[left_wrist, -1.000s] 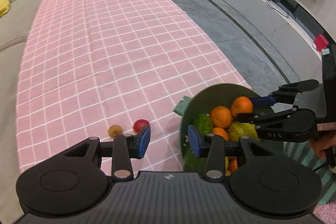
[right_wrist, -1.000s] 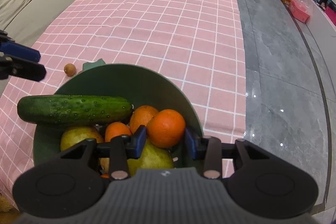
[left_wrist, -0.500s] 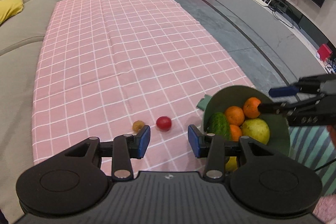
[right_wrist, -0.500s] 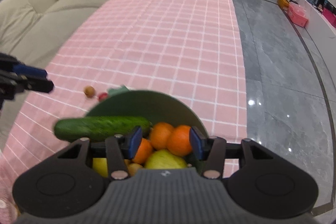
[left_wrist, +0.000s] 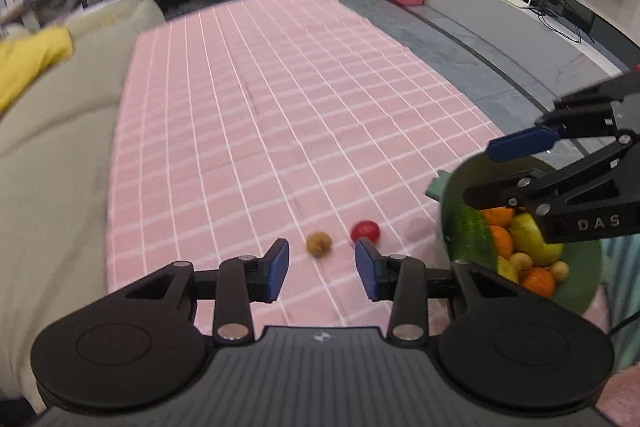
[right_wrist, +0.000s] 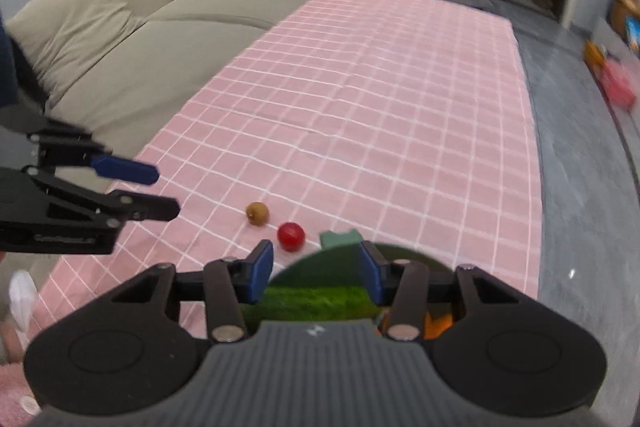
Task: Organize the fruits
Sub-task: 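Move both tools back from the colander toward the last two fruits, then grasp the red fruit with the right tool while the left tool grasps the small brown fruit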
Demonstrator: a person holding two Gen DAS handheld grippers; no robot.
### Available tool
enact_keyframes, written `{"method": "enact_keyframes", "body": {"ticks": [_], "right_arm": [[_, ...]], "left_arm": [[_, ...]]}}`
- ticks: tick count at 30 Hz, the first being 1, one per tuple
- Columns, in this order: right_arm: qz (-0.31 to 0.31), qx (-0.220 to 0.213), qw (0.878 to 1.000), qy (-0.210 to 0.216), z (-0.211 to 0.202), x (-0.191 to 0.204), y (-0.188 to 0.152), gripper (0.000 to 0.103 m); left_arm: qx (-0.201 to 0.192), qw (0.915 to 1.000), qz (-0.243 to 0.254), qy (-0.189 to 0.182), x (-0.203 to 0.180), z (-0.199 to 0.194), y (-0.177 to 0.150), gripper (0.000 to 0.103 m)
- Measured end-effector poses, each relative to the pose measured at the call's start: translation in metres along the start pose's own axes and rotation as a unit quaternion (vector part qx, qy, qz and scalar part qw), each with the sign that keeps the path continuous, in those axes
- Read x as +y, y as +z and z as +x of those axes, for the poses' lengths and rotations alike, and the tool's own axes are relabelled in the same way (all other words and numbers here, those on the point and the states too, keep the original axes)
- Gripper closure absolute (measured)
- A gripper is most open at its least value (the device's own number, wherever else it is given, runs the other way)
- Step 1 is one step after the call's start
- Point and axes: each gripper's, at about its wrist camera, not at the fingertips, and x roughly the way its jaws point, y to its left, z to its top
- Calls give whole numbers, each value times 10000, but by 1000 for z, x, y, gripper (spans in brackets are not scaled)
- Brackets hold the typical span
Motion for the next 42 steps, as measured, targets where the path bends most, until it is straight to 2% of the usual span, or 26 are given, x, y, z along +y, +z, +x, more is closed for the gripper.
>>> {"method": "enact_keyframes", "body": {"ticks": [3, 7, 13, 19, 24, 26, 34, 36, 42], "right_arm": [[-330, -143, 9993, 52, 5, 10, 6, 61], [-676, -213, 9972, 252, 16, 15, 14, 59], [-727, 443, 9954, 438, 51, 11, 30, 58], [-921, 943, 9888, 697, 86, 9, 42, 59], [-1395, 1301, 9785, 791, 114, 16, 45, 65], [-1474, 1424, 9751, 845, 125, 18, 46, 68], [-1480, 1780, 9691, 849, 156, 15, 45, 69], [-1453, 1859, 9682, 836, 163, 13, 44, 73], [-1406, 1931, 9662, 966, 171, 11, 40, 76]], "left_arm": [[-59, 9999, -143, 62, 6, 5, -1, 56], [142, 9987, -471, -157, 19, 17, 0, 54], [355, 9959, -761, -344, 29, 40, -3, 55], [597, 9939, -716, -589, 32, 63, -8, 58], [722, 9893, -926, -864, 41, 81, -8, 61], [771, 9887, -948, -867, 45, 86, -8, 61], [908, 9866, -1031, -876, 48, 109, -4, 61], [938, 9860, -1051, -893, 48, 114, -3, 61], [1051, 9824, -1241, -920, 51, 128, -4, 62]]}}
